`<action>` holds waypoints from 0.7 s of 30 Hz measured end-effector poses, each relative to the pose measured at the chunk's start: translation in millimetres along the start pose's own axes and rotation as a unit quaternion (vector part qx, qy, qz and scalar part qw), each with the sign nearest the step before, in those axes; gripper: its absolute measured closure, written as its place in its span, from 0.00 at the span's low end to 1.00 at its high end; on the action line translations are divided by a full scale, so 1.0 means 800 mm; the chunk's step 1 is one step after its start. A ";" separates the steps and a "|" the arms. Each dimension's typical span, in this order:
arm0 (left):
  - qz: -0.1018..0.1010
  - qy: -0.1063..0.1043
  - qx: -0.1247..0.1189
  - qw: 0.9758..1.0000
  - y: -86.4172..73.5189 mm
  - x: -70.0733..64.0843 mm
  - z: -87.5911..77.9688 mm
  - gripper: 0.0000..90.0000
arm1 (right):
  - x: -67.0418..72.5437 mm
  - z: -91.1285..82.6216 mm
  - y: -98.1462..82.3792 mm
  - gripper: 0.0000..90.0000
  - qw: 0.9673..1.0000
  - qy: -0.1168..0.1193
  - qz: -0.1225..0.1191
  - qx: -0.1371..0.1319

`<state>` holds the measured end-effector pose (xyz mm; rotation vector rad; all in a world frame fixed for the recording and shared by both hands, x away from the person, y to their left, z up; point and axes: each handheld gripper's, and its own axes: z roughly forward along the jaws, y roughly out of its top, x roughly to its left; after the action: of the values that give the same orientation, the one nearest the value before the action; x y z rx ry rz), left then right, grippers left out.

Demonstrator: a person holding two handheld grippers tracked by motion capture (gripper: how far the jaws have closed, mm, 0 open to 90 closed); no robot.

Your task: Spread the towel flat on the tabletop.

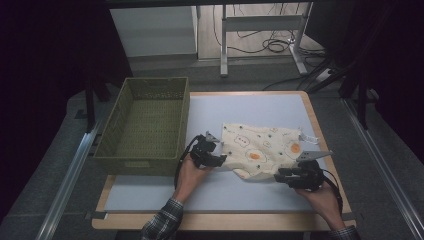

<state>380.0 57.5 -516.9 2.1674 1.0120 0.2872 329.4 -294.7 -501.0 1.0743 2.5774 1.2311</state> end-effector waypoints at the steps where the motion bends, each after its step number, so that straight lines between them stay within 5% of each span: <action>1: -0.004 -0.007 -0.002 1.000 -0.001 0.000 -0.002 0.43 | -0.001 -0.004 -0.001 0.68 1.000 -0.001 0.001 0.000; 4: -0.006 -0.022 -0.007 1.000 -0.005 -0.002 -0.005 0.42 | -0.002 -0.006 -0.005 0.68 1.000 0.003 0.006 0.002; 8: -0.010 -0.030 -0.011 0.999 -0.009 -0.004 -0.005 0.40 | -0.004 0.020 -0.011 0.69 1.000 -0.009 0.004 0.014; 12: -0.015 -0.038 -0.015 0.999 -0.014 -0.003 -0.007 0.39 | 0.000 0.028 -0.011 0.93 0.998 -0.058 -0.025 0.007; 21: -0.012 -0.067 -0.023 0.997 -0.026 -0.014 -0.020 0.38 | 0.014 -0.010 -0.016 0.98 0.998 -0.060 -0.032 0.003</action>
<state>353.3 66.2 -518.9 2.1006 0.9462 0.1498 311.3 -298.6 -502.2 1.0250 2.5065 1.1108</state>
